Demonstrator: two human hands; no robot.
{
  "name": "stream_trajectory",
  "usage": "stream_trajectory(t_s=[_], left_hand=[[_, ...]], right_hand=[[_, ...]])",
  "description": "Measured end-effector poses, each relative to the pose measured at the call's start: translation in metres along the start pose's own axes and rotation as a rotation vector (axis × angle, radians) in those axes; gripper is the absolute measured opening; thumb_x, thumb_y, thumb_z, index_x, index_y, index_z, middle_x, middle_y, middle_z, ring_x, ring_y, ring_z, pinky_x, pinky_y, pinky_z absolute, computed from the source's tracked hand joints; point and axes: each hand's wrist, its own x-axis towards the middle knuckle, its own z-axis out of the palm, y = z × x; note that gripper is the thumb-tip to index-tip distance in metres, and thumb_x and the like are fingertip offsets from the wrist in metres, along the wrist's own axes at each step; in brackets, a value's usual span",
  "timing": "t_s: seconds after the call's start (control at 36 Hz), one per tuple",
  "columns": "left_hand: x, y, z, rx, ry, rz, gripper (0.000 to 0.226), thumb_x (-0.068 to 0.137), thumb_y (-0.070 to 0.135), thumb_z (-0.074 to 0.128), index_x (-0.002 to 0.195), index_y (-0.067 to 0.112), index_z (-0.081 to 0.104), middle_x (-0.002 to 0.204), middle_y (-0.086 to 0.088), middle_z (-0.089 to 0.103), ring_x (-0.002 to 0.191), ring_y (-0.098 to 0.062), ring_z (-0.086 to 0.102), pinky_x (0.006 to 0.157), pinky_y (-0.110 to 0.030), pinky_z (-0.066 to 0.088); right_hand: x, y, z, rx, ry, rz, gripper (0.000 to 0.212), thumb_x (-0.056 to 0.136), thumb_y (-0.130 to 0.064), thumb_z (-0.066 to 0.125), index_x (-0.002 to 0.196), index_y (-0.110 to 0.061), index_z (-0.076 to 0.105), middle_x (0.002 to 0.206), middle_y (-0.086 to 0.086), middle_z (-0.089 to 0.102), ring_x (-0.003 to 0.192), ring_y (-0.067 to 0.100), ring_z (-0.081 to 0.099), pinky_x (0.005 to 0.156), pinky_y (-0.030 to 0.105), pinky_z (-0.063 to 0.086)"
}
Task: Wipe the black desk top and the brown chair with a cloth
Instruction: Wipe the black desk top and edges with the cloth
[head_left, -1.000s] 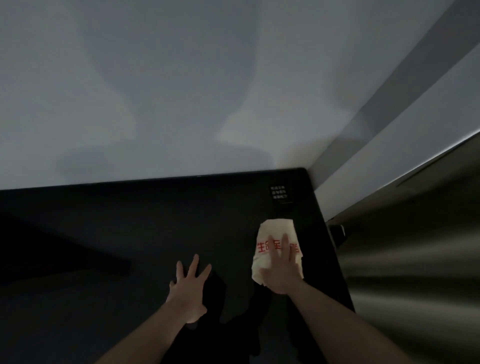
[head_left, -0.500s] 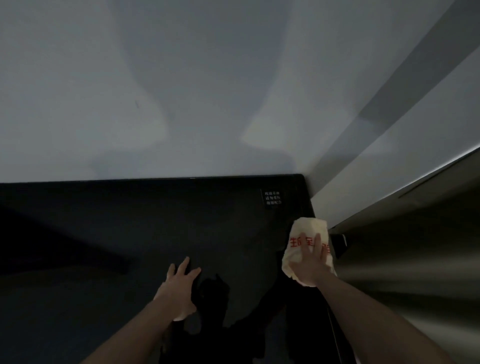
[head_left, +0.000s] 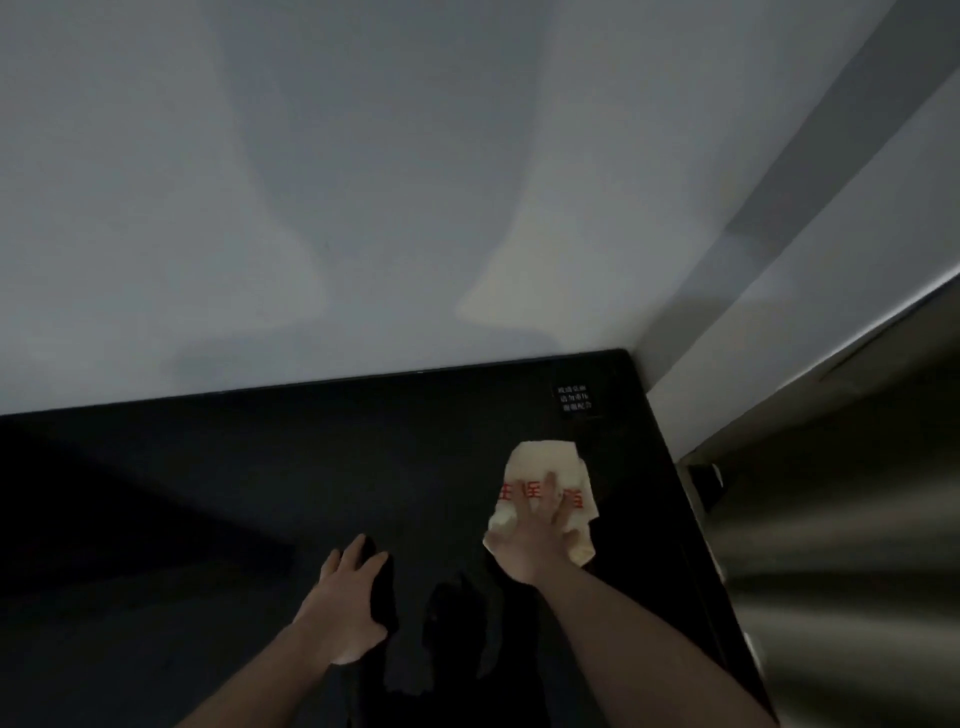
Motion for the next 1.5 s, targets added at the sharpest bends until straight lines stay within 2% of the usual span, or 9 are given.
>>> stream_trajectory(t_s=[0.14,0.33,0.53,0.72,0.89,1.03,1.22,1.39,1.5], left_hand=[[0.002,-0.003,-0.007,0.070,-0.015,0.057,0.096,0.090,0.033,0.072,0.163,0.029,0.010,0.169,0.001,-0.014,0.156,-0.032,-0.007,0.124,-0.046,0.025],[0.006,-0.008,-0.011,0.080,-0.010,0.095,0.094,0.091,0.028,0.070,0.163,0.029,0.011,0.169,0.003,-0.015,0.156,-0.031,-0.009,0.123,-0.045,0.027],[0.008,-0.005,-0.002,0.012,0.027,0.040,0.094,0.091,0.032,0.071,0.163,0.029,0.011,0.169,0.003,-0.015,0.156,-0.032,-0.007,0.124,-0.045,0.026],[0.017,0.004,0.016,-0.039,0.023,-0.017,0.095,0.088,0.034,0.071,0.163,0.028,0.012,0.169,0.001,-0.013,0.156,-0.034,-0.004,0.124,-0.045,0.026],[0.017,0.001,0.028,-0.009,-0.065,-0.035,0.098,0.088,0.034,0.067,0.164,0.028,0.005,0.168,0.004,-0.019,0.156,-0.035,-0.005,0.124,-0.046,0.026],[0.024,-0.011,0.032,0.039,-0.132,-0.028,0.109,0.075,0.054,0.064,0.163,0.030,0.005,0.169,-0.001,-0.021,0.157,-0.029,-0.005,0.125,-0.048,0.022],[0.008,-0.010,0.025,0.019,-0.142,0.001,0.098,0.085,0.045,0.068,0.163,0.029,0.011,0.170,0.005,-0.012,0.156,-0.029,0.010,0.123,-0.040,0.027],[-0.013,-0.041,0.018,0.052,-0.157,-0.069,0.102,0.086,0.047,0.066,0.164,0.025,0.004,0.170,0.003,-0.013,0.157,-0.033,0.002,0.125,-0.044,0.023],[-0.019,-0.071,0.011,0.065,-0.153,-0.069,0.103,0.087,0.051,0.064,0.164,0.021,0.001,0.170,-0.005,-0.012,0.156,-0.035,-0.006,0.127,-0.042,0.011]], right_hand=[[-0.015,0.030,0.007,-0.066,0.080,-0.018,0.073,0.101,-0.060,0.037,0.160,-0.041,-0.003,0.164,0.005,-0.030,0.152,0.040,-0.016,0.120,0.061,0.014],[-0.027,0.085,0.015,-0.008,0.126,0.082,0.072,0.102,-0.061,0.035,0.158,-0.044,-0.006,0.163,-0.001,-0.033,0.152,0.035,-0.022,0.121,0.061,0.009],[0.006,0.118,-0.033,-0.037,0.046,0.138,0.073,0.102,-0.061,0.033,0.153,-0.051,-0.018,0.159,-0.003,-0.041,0.151,0.036,-0.025,0.121,0.064,0.006],[0.047,0.138,-0.071,-0.039,0.077,0.154,0.079,0.098,-0.066,0.038,0.152,-0.051,-0.018,0.159,-0.005,-0.038,0.151,0.037,-0.024,0.118,0.069,0.008],[0.066,0.115,-0.069,0.085,0.163,0.221,0.081,0.099,-0.057,0.047,0.155,-0.049,-0.010,0.159,-0.002,-0.037,0.149,0.038,-0.025,0.115,0.072,0.003],[0.060,0.076,-0.049,0.109,0.200,0.210,0.079,0.098,-0.049,0.052,0.157,-0.046,0.000,0.160,0.002,-0.035,0.149,0.042,-0.021,0.113,0.073,0.002],[0.020,0.002,0.009,-0.024,0.089,-0.042,0.082,0.096,-0.041,0.050,0.157,-0.043,-0.006,0.152,0.007,-0.049,0.143,0.046,-0.035,0.114,0.072,-0.008],[-0.017,-0.042,0.066,-0.126,-0.023,-0.221,0.092,0.096,-0.049,0.052,0.154,-0.046,-0.019,0.141,0.001,-0.061,0.140,0.044,-0.041,0.114,0.072,-0.011],[-0.022,-0.039,0.072,-0.101,0.007,-0.244,0.083,0.095,-0.055,0.049,0.156,-0.048,-0.007,0.150,-0.003,-0.052,0.144,0.038,-0.037,0.116,0.067,-0.010]])
